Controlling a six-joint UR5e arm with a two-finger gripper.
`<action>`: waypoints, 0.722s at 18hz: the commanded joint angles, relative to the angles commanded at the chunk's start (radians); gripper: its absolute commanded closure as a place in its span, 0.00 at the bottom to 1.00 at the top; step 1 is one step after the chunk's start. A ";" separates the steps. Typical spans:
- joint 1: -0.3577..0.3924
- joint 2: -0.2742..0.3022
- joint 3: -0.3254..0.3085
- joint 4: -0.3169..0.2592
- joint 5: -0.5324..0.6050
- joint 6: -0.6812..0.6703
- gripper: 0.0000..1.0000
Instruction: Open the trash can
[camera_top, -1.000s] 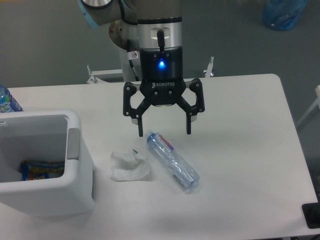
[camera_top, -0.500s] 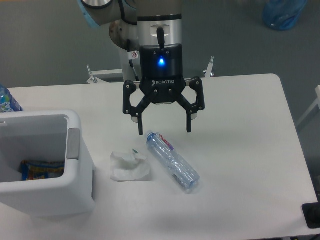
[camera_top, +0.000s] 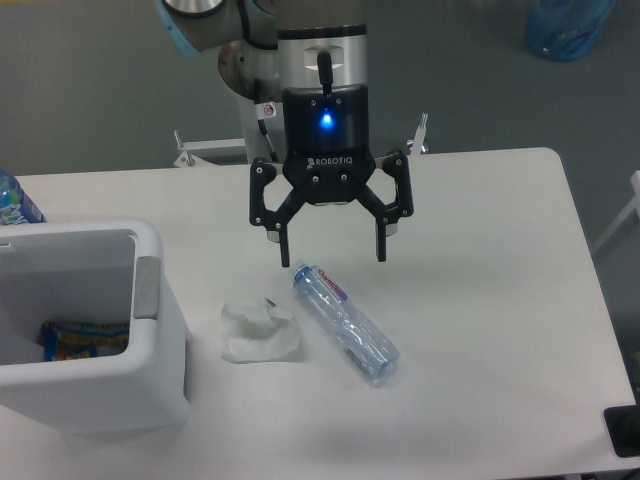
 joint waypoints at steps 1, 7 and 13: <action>0.000 0.000 0.000 0.002 0.000 0.000 0.00; 0.002 0.002 0.000 -0.002 0.005 0.028 0.00; 0.002 0.002 0.000 -0.002 0.006 0.032 0.00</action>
